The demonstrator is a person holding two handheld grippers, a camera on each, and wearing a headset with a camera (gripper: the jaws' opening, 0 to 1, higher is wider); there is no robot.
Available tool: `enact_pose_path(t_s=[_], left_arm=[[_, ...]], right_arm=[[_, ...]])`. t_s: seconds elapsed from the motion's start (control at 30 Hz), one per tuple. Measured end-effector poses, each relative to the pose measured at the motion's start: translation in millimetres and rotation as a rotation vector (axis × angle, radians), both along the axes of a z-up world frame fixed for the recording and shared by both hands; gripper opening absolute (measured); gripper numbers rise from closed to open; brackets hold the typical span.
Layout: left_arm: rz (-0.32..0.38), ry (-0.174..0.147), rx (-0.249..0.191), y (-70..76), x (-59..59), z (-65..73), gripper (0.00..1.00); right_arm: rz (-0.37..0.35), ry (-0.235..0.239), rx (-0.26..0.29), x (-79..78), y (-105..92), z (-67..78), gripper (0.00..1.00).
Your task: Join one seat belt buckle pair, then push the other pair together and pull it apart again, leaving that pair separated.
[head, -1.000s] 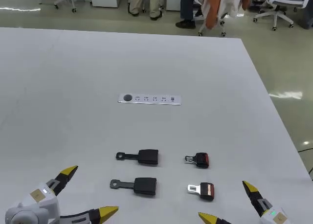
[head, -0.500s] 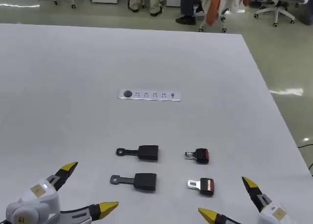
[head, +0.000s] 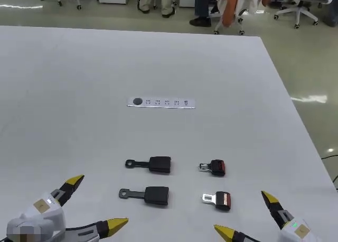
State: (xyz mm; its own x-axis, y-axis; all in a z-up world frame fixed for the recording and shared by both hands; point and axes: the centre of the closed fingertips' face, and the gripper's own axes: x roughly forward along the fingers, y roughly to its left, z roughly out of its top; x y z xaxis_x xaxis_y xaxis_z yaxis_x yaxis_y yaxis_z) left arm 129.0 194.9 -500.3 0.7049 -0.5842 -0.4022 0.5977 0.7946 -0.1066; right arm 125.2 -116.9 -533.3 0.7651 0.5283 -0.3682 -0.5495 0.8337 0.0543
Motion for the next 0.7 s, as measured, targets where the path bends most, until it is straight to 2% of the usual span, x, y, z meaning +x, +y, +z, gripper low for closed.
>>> enact_pose_path(t_s=[0.7], left_arm=[[0.000, -0.001, 0.002, 0.5, -1.9, -1.9, 1.00]], right_arm=[[0.001, 0.001, 0.002, -0.4, 1.4, 1.1, 1.00]])
